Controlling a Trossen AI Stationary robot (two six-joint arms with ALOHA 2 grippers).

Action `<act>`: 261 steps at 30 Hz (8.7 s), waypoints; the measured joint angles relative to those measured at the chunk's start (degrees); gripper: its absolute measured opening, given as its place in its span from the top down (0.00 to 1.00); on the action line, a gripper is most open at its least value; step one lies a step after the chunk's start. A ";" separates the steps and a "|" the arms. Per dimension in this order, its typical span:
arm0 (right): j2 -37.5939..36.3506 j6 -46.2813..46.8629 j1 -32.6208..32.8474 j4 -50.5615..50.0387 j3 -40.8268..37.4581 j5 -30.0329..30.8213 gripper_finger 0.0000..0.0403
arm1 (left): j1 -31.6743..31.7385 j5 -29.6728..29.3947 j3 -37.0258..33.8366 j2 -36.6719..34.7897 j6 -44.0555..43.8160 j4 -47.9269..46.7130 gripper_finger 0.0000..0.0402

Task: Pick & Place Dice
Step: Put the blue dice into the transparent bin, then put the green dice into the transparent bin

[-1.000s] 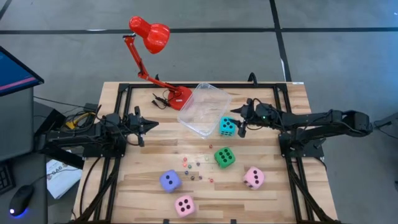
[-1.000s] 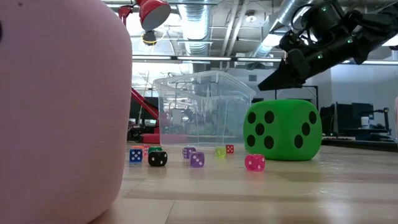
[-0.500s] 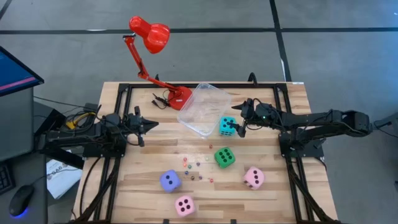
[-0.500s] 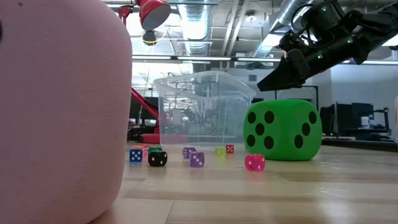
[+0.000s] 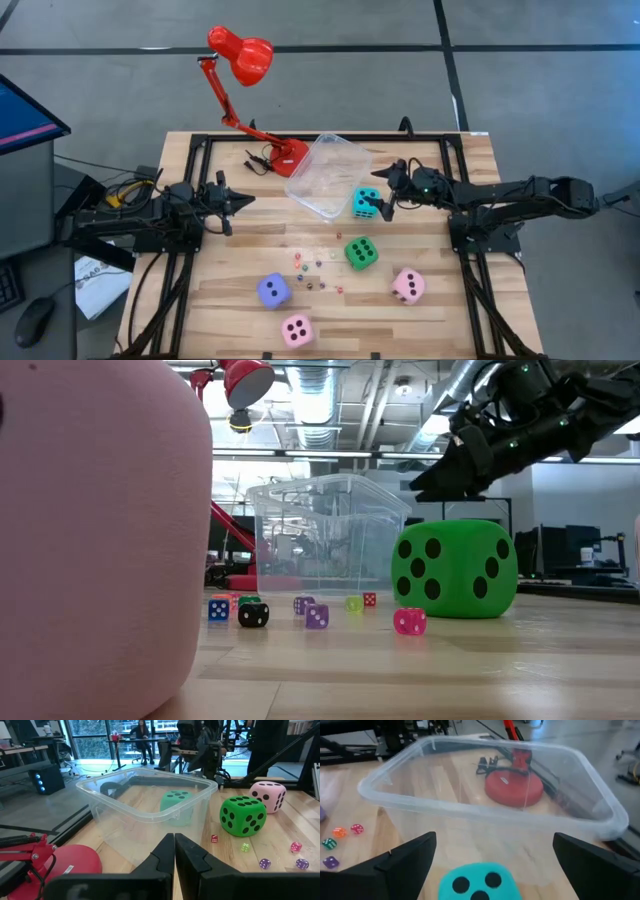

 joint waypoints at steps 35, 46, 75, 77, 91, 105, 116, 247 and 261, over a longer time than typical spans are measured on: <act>2.69 -7.69 -11.93 -0.67 0.02 -19.78 0.01 | 0.01 -0.01 0.00 -0.01 0.00 0.00 1.00; 7.22 -8.69 -10.42 -1.01 0.02 -19.33 0.01 | 0.02 0.00 0.00 0.01 0.00 0.00 1.00; 15.68 -11.25 -8.87 2.71 0.11 -19.35 0.01 | 0.00 0.00 0.00 -0.01 0.00 0.00 1.00; 16.68 -11.25 -8.87 2.37 0.62 -19.35 0.01 | 0.00 -0.01 0.00 0.00 0.00 -0.01 1.00; 20.11 -8.76 -8.87 -0.59 2.93 -19.35 0.01 | 0.02 -0.02 0.00 -0.01 0.00 0.01 1.00; 20.11 -8.63 -8.55 -0.55 2.91 -19.38 0.01 | 0.02 -0.01 0.00 0.00 0.00 0.00 1.00; 20.06 -7.16 -8.55 -0.60 2.91 -19.48 0.01 | 0.00 0.00 0.00 -0.01 0.00 0.01 1.00; 40.00 -1.59 -7.74 -31.88 50.69 -5.14 0.01 | 0.00 -0.02 0.00 -0.01 0.00 -0.01 1.00; 40.00 0.52 -7.76 -32.29 50.69 -4.11 0.01 | 0.00 -0.02 0.00 0.00 0.00 0.01 1.00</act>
